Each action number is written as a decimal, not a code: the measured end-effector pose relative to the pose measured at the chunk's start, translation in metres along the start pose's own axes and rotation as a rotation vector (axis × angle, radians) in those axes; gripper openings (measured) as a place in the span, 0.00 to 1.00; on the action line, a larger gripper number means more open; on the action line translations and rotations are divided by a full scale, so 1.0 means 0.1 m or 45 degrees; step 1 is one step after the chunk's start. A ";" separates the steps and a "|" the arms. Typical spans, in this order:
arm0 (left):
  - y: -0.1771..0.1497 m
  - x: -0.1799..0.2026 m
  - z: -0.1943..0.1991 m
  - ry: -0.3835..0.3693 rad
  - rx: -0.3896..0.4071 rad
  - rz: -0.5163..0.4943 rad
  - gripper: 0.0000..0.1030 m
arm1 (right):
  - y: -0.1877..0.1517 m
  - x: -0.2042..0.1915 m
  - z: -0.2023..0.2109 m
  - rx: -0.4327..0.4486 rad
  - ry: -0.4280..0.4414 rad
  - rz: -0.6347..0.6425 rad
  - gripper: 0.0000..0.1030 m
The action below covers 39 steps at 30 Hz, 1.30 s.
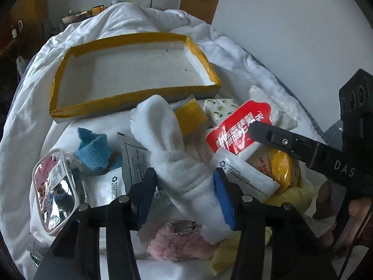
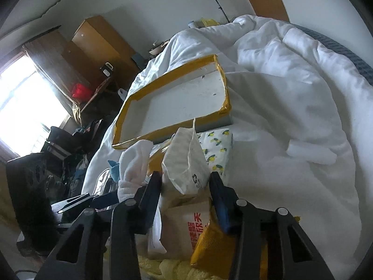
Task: Organize soft objects
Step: 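Carry the white towel into the tray with left tool while right tool carries the white bag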
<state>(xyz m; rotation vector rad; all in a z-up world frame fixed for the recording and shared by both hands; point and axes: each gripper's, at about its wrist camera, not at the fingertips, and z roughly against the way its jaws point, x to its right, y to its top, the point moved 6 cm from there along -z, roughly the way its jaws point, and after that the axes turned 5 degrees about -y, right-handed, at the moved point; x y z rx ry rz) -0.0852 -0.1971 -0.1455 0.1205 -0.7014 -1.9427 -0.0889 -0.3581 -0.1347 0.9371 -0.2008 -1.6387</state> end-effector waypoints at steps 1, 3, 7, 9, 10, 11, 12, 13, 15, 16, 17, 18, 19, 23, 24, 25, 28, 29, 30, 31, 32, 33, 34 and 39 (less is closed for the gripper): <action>-0.02 0.00 0.02 -0.009 0.019 0.005 0.47 | 0.00 -0.02 0.03 0.008 0.003 0.014 0.43; -0.02 -0.02 0.11 -0.036 0.072 0.020 0.47 | 0.02 -0.07 0.08 0.039 0.027 0.036 0.42; 0.02 -0.14 0.33 -0.104 0.199 0.097 0.46 | 0.11 -0.24 0.31 0.158 0.097 0.117 0.41; 0.05 -0.19 0.40 -0.131 0.237 0.127 0.46 | 0.13 -0.32 0.41 0.218 0.088 0.164 0.41; 0.07 -0.22 0.44 -0.145 0.252 0.146 0.46 | 0.14 -0.36 0.46 0.240 0.077 0.191 0.40; 0.08 -0.24 0.46 -0.158 0.260 0.157 0.46 | 0.16 -0.38 0.49 0.256 0.074 0.203 0.40; 0.10 -0.26 0.48 -0.171 0.267 0.165 0.46 | 0.19 -0.40 0.54 0.286 0.063 0.214 0.40; 0.12 -0.28 0.51 -0.177 0.281 0.172 0.46 | 0.21 -0.41 0.57 0.307 0.047 0.230 0.40; 0.16 -0.32 0.59 -0.181 0.319 0.176 0.46 | 0.26 -0.43 0.62 0.367 0.004 0.268 0.40; 0.17 -0.35 0.61 -0.181 0.338 0.179 0.46 | 0.28 -0.44 0.65 0.390 -0.007 0.275 0.40; 0.18 -0.38 0.65 -0.180 0.358 0.186 0.46 | 0.31 -0.43 0.66 0.389 -0.017 0.274 0.40; 0.21 -0.43 0.70 -0.174 0.383 0.193 0.46 | 0.35 -0.42 0.67 0.382 -0.013 0.266 0.40; 0.23 -0.48 0.75 -0.172 0.399 0.197 0.46 | 0.38 -0.43 0.67 0.377 -0.005 0.258 0.40; 0.43 -0.69 0.91 -0.137 0.472 0.228 0.46 | 0.68 -0.48 0.63 0.341 0.133 0.191 0.40; 0.50 -0.75 0.93 -0.113 0.492 0.227 0.46 | 0.77 -0.51 0.58 0.332 0.149 0.179 0.40; 0.57 -0.82 0.93 -0.082 0.507 0.225 0.46 | 0.85 -0.53 0.50 0.320 0.155 0.168 0.40; 0.81 -1.05 0.81 -0.023 0.526 0.269 0.46 | 1.02 -0.56 0.16 0.277 0.139 0.156 0.40; 0.88 -1.14 0.70 -0.016 0.503 0.290 0.46 | 1.04 -0.56 0.03 0.252 0.134 0.145 0.40; 0.93 -1.22 0.60 -0.002 0.483 0.303 0.46 | 1.06 -0.54 -0.14 0.220 0.128 0.127 0.40; 0.96 -1.26 0.52 0.017 0.459 0.312 0.46 | 1.10 -0.51 -0.31 0.199 0.124 0.096 0.40; 0.97 -1.31 0.41 0.015 0.419 0.324 0.46 | 1.10 -0.48 -0.43 0.187 0.115 0.086 0.40; 0.99 -1.37 0.31 -0.013 0.383 0.341 0.46 | 1.11 -0.47 -0.55 0.170 0.093 0.090 0.40; 1.00 -1.43 0.24 -0.021 0.369 0.357 0.46 | 1.13 -0.45 -0.72 0.140 0.057 0.092 0.40; 1.06 -1.62 0.09 0.084 0.376 0.372 0.46 | 1.22 -0.30 -1.10 0.048 -0.008 0.049 0.40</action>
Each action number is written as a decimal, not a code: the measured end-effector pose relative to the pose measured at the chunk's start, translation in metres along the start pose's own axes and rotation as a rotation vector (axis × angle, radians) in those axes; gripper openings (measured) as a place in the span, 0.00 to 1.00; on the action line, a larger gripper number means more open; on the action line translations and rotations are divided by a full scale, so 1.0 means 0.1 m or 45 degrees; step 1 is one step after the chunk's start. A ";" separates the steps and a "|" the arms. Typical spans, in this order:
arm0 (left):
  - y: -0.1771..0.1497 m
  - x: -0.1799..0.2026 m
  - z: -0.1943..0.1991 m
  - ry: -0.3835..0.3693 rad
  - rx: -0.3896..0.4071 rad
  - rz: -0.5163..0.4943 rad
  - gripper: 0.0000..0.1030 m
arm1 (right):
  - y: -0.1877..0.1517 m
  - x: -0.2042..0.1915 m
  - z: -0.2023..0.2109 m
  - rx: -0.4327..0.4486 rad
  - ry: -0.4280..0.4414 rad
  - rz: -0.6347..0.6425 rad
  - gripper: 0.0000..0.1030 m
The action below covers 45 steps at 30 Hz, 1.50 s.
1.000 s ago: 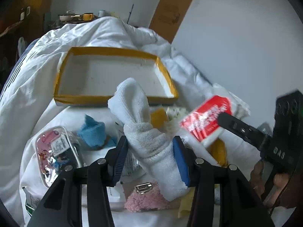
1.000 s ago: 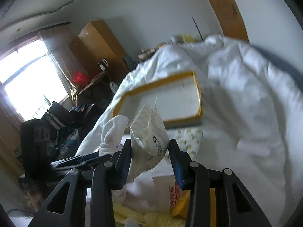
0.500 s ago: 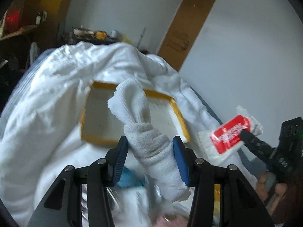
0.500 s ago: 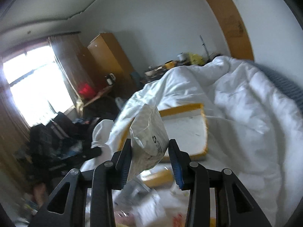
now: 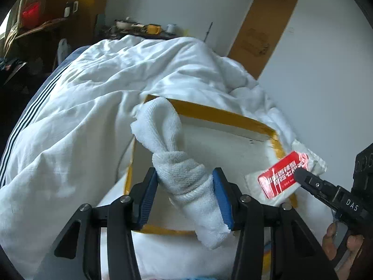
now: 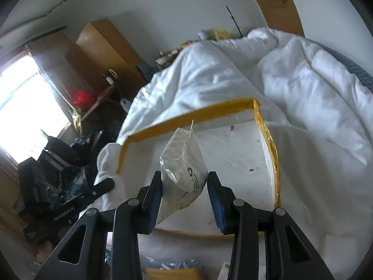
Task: Organize soft objects
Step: 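Carry the white towel into the tray with left tool while right tool carries the white bag, then grasp the green snack packet with left tool while right tool grasps the pink pouch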
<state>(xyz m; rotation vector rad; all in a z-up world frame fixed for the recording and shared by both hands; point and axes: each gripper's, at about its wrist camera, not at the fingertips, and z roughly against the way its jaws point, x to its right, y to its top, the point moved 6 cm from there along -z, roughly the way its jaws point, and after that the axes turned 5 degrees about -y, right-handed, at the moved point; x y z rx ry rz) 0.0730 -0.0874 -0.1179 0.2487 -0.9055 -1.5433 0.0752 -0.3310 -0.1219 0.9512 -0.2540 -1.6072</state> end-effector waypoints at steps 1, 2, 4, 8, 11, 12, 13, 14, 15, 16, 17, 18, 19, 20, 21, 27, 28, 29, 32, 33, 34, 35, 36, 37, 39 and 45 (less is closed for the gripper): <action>0.00 -0.02 -0.02 0.006 -0.008 0.016 0.46 | 0.00 0.02 -0.05 -0.013 0.005 -0.012 0.40; -0.01 -0.02 -0.02 0.003 -0.012 0.030 0.46 | -0.01 0.04 -0.09 -0.025 0.004 -0.017 0.40; 0.03 -0.07 -0.05 0.021 -0.013 0.029 0.46 | -0.05 0.09 -0.16 -0.060 0.000 -0.029 0.42; 0.10 -0.12 -0.14 0.043 -0.020 0.036 0.47 | -0.13 0.15 -0.20 -0.092 -0.008 -0.056 0.44; 0.06 -0.13 -0.19 -0.002 -0.056 0.077 0.53 | -0.10 0.12 -0.12 -0.069 -0.004 -0.056 0.51; 0.03 -0.12 -0.21 -0.024 -0.076 0.081 0.55 | -0.09 0.10 -0.09 -0.061 -0.012 -0.048 0.61; 0.01 -0.11 -0.22 -0.027 -0.086 0.083 0.61 | -0.08 0.08 -0.04 -0.045 -0.023 -0.041 0.69; 0.00 -0.11 -0.21 -0.016 -0.087 0.083 0.65 | -0.08 0.06 -0.01 -0.033 -0.031 -0.037 0.70; 0.00 -0.10 -0.19 -0.011 -0.081 0.080 0.66 | -0.08 0.04 0.03 -0.029 -0.031 -0.028 0.70; 0.01 -0.09 -0.16 -0.019 -0.071 0.076 0.70 | -0.08 0.01 0.06 -0.035 -0.029 -0.016 0.70; 0.01 -0.07 -0.13 -0.026 -0.064 0.073 0.72 | -0.08 -0.02 0.09 -0.036 -0.030 -0.012 0.70; 0.02 -0.06 -0.09 -0.033 -0.063 0.073 0.72 | -0.09 -0.04 0.14 -0.038 -0.033 -0.010 0.70; 0.03 -0.04 -0.05 -0.045 -0.065 0.075 0.72 | -0.09 -0.06 0.19 -0.045 -0.046 -0.003 0.70; 0.04 -0.01 0.03 -0.067 -0.061 0.072 0.73 | -0.11 -0.08 0.25 -0.051 -0.077 0.007 0.70; 0.05 0.01 0.09 -0.088 -0.057 0.066 0.73 | -0.12 -0.08 0.32 -0.049 -0.106 0.016 0.70; -0.07 0.28 0.78 -0.199 0.015 -0.017 0.81 | -0.28 -0.12 0.88 -0.003 -0.147 0.069 0.70; -0.14 0.34 0.91 -0.211 0.026 -0.044 0.82 | -0.38 -0.15 1.02 -0.011 -0.125 0.089 0.70; -0.22 0.39 1.02 -0.213 0.035 -0.073 0.82 | -0.45 -0.16 1.10 -0.015 -0.102 0.100 0.70; -0.50 0.49 1.31 -0.192 0.079 -0.155 0.82 | -0.81 -0.23 1.39 -0.007 -0.029 0.142 0.72; -0.59 0.49 1.37 -0.179 0.089 -0.161 0.82 | -0.96 -0.26 1.46 0.005 -0.008 0.151 0.75; -0.66 0.48 1.42 -0.175 0.090 -0.156 0.82 | -1.11 -0.28 1.51 0.012 0.012 0.157 0.76; -0.70 0.45 1.45 -0.180 0.085 -0.142 0.82 | -1.21 -0.29 1.52 0.011 0.035 0.154 0.76; -0.73 0.44 1.45 -0.182 0.073 -0.129 0.82 | -1.29 -0.32 1.52 -0.001 0.059 0.152 0.76; -0.74 0.43 1.44 -0.171 0.053 -0.126 0.82 | -1.34 -0.36 1.51 -0.008 0.067 0.155 0.76; -0.75 0.42 1.45 -0.140 0.029 -0.121 0.82 | -1.36 -0.44 1.52 0.009 0.043 0.205 0.76; -0.78 0.37 1.56 -0.188 -0.012 -0.082 0.82 | -1.30 -0.56 1.75 0.131 0.016 0.293 0.76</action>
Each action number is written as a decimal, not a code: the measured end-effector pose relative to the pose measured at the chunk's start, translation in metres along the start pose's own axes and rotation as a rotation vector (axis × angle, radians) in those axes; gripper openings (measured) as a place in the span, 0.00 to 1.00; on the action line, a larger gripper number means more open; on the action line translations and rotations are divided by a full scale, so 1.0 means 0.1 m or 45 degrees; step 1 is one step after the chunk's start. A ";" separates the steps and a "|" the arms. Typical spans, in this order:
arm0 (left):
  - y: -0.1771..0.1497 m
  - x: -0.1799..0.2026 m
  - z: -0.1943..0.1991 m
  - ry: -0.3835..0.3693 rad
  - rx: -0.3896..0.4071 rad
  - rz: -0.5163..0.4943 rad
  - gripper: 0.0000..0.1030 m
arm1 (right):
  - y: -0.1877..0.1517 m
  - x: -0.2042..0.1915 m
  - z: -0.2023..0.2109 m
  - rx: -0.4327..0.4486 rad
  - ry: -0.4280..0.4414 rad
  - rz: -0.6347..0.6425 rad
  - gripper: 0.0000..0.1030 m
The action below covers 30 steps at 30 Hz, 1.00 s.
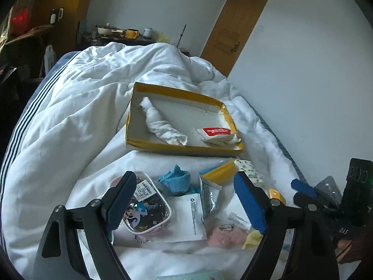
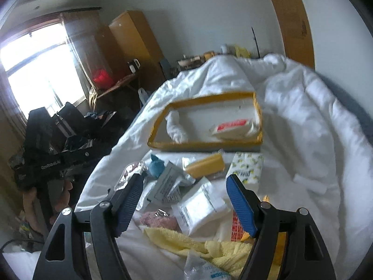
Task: Organize soft objects
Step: 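Grasp the green snack packet with left tool while right tool grasps the pink pouch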
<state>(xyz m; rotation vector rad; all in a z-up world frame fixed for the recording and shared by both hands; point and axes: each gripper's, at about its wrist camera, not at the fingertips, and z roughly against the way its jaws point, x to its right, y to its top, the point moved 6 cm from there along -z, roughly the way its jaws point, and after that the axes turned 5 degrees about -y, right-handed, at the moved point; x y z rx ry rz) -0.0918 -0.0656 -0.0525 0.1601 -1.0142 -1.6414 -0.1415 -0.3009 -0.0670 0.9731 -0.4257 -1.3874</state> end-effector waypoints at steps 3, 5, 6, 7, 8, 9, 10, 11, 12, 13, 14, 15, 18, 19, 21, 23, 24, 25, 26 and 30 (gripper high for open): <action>0.01 -0.08 0.06 0.054 -0.014 -0.012 0.82 | 0.00 -0.08 0.04 0.019 -0.002 0.045 0.76; 0.01 -0.18 0.07 0.103 -0.043 -0.013 0.82 | -0.01 -0.10 -0.02 -0.013 0.011 0.065 0.76; 0.01 -0.26 0.07 0.113 -0.050 0.010 0.83 | -0.03 -0.12 -0.06 -0.033 0.020 0.069 0.76; 0.00 -0.32 0.07 0.121 -0.061 0.027 0.83 | -0.05 -0.12 -0.09 -0.055 0.029 0.064 0.76; -0.02 -0.40 0.04 0.134 -0.088 0.045 0.83 | -0.07 -0.11 -0.13 -0.076 0.037 0.058 0.76; -0.03 -0.47 0.00 0.142 -0.103 0.062 0.83 | -0.08 -0.10 -0.16 -0.093 0.044 0.052 0.76; -0.05 -0.52 -0.01 0.150 -0.114 0.077 0.83 | -0.10 -0.09 -0.19 -0.113 0.049 0.042 0.76; -0.07 -0.60 -0.05 0.160 -0.138 0.096 0.83 | -0.12 -0.07 -0.22 -0.133 0.054 0.029 0.76; -0.09 -0.64 -0.08 0.159 -0.147 0.113 0.83 | -0.13 -0.06 -0.24 -0.143 0.060 0.024 0.76; -0.11 -0.70 -0.12 0.154 -0.158 0.129 0.83 | -0.15 -0.06 -0.27 -0.163 0.066 0.021 0.76; -0.13 -0.75 -0.14 0.160 -0.175 0.141 0.83 | -0.17 -0.06 -0.29 -0.179 0.074 0.016 0.76; -0.16 -0.80 -0.16 0.161 -0.188 0.164 0.83 | -0.18 -0.07 -0.31 -0.187 0.081 0.014 0.76; -0.22 -0.87 -0.13 0.137 -0.202 0.179 0.83 | -0.19 -0.11 -0.35 -0.216 0.098 0.023 0.76; -0.23 -0.89 -0.11 0.138 -0.198 0.175 0.83 | -0.19 -0.14 -0.36 -0.220 0.106 0.036 0.76; -0.30 -0.94 -0.04 0.169 -0.193 0.165 0.83 | -0.16 -0.23 -0.39 -0.241 0.130 0.065 0.76; -0.39 -1.01 -0.02 0.189 -0.208 0.174 0.83 | -0.09 -0.41 -0.46 -0.292 0.196 0.130 0.76; -0.45 -1.05 -0.02 0.187 -0.222 0.182 0.83 | -0.03 -0.52 -0.51 -0.312 0.223 0.169 0.76; -0.52 -1.09 -0.01 0.184 -0.235 0.190 0.83 | 0.02 -0.60 -0.57 -0.336 0.236 0.199 0.76; -0.57 -1.14 0.00 0.181 -0.240 0.204 0.83 | 0.05 -0.65 -0.60 -0.345 0.250 0.211 0.76; -0.80 -1.26 0.04 0.164 -0.249 0.250 0.83 | 0.13 -0.91 -1.01 -0.499 0.310 0.269 0.82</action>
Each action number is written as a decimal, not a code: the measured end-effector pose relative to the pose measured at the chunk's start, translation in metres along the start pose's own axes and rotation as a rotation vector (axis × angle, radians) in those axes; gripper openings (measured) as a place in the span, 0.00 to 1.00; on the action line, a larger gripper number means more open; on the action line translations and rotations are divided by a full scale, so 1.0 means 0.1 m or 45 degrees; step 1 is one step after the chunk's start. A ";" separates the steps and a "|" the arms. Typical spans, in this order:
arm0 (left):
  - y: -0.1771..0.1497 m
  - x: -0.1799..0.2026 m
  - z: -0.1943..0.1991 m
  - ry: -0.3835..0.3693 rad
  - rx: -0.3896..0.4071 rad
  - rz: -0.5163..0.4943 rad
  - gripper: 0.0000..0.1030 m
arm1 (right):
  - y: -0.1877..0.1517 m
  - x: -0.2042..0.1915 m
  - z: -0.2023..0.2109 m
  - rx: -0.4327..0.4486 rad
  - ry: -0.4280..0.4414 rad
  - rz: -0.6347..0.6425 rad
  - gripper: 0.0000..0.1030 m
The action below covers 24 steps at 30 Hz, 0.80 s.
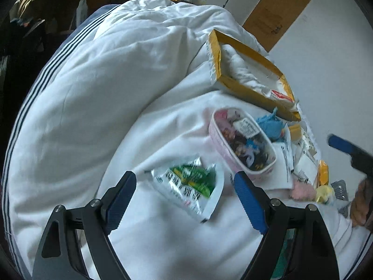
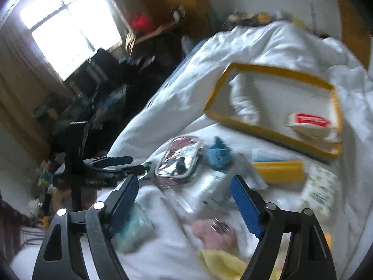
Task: Organize soft objects
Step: 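Grasp the green snack packet with left tool while right tool grasps the pink pouch, then carry the green packet into the tray with left tool while right tool drops the pink pouch in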
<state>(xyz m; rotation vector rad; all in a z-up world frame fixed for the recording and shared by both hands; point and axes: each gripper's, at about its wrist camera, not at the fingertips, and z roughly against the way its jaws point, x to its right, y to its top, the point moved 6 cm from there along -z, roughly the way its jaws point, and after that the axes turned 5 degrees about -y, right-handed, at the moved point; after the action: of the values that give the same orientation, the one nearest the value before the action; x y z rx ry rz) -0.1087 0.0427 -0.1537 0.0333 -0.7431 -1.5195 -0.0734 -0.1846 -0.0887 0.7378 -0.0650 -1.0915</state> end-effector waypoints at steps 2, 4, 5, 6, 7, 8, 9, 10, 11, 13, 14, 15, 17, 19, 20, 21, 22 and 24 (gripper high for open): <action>-0.05 -0.01 -0.03 -0.003 0.003 -0.003 0.83 | 0.07 0.01 -0.20 -0.041 -0.004 -0.021 0.82; -0.09 0.00 -0.07 -0.008 -0.009 -0.007 0.83 | 0.13 0.01 -0.45 -0.108 0.010 -0.064 0.82; -0.10 0.02 -0.10 -0.013 -0.018 -0.014 0.83 | 0.15 0.01 -0.56 -0.136 0.012 -0.073 0.82; -0.12 0.03 -0.13 -0.016 -0.031 -0.023 0.83 | 0.17 0.03 -0.65 -0.150 0.003 -0.097 0.82; -0.12 0.03 -0.15 -0.017 -0.033 -0.020 0.83 | 0.18 0.05 -0.77 -0.173 -0.002 -0.129 0.82; -0.13 0.02 -0.17 -0.017 -0.036 -0.010 0.83 | 0.19 0.05 -0.85 -0.199 0.010 -0.141 0.82; -0.14 0.01 -0.19 -0.026 -0.041 -0.005 0.83 | 0.21 0.03 -0.95 -0.218 0.038 -0.151 0.82; -0.14 0.01 -0.21 -0.035 -0.045 -0.004 0.83 | 0.22 0.03 -1.01 -0.227 0.046 -0.157 0.82; -0.15 0.00 -0.23 -0.038 -0.046 -0.002 0.82 | 0.21 0.02 -1.07 -0.240 0.051 -0.159 0.82; -0.14 -0.03 -0.28 -0.031 -0.044 0.007 0.73 | 0.15 0.00 -1.19 -0.282 0.038 -0.163 0.82; -0.13 -0.05 -0.30 -0.028 -0.044 0.016 0.65 | 0.11 0.01 -1.24 -0.297 0.031 -0.172 0.82; -0.12 -0.08 -0.33 -0.020 -0.045 0.027 0.64 | 0.08 0.03 -1.27 -0.311 0.024 -0.174 0.82; -0.11 -0.13 -0.35 -0.035 -0.042 0.051 0.58 | 0.07 0.03 -1.32 -0.310 -0.008 -0.170 0.82; -0.09 -0.16 -0.33 -0.049 -0.031 0.061 0.54 | 0.08 0.04 -1.32 -0.298 -0.013 -0.172 0.81; -0.09 -0.16 -0.32 -0.048 -0.023 0.061 0.41 | 0.09 0.05 -1.31 -0.286 -0.024 -0.177 0.77; -0.08 -0.15 -0.29 -0.045 -0.012 0.057 0.32 | 0.08 0.07 -1.31 -0.281 -0.047 -0.179 0.65; -0.07 -0.14 -0.27 -0.041 -0.005 0.045 0.29 | 0.06 0.10 -1.31 -0.279 -0.051 -0.183 0.54; -0.07 -0.12 -0.24 -0.032 -0.003 0.021 0.28 | 0.05 0.13 -1.31 -0.276 -0.061 -0.181 0.49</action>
<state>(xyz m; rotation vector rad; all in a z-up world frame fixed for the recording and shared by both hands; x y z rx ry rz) -0.1024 0.0425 -0.1812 0.0069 -0.7598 -1.5075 -0.0120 -0.1268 -0.1899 0.5274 0.0658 -1.2301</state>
